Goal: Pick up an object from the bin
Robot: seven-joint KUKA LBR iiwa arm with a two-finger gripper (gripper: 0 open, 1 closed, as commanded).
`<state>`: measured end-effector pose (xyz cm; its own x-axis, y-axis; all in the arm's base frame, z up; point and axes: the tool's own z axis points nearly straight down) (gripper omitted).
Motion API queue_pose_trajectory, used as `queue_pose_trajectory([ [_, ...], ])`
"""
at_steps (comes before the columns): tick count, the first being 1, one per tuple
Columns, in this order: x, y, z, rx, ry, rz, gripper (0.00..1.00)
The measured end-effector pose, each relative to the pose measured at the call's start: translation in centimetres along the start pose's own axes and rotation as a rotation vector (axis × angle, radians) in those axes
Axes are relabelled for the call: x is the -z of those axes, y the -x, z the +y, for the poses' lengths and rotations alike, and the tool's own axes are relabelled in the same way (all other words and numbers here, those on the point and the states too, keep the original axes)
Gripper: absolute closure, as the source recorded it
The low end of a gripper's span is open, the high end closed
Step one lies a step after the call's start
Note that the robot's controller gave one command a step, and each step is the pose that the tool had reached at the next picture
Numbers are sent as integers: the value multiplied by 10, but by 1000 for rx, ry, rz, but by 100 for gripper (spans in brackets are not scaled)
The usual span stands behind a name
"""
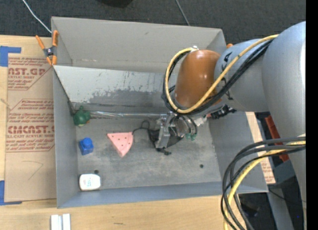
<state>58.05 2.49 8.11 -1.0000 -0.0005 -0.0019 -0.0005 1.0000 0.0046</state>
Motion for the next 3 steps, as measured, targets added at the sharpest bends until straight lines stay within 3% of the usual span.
queue_pose_trajectory([
  [2,19,-6,8,-4,1,1,100],
  [3,78,-3,11,42,2,-1,100],
])
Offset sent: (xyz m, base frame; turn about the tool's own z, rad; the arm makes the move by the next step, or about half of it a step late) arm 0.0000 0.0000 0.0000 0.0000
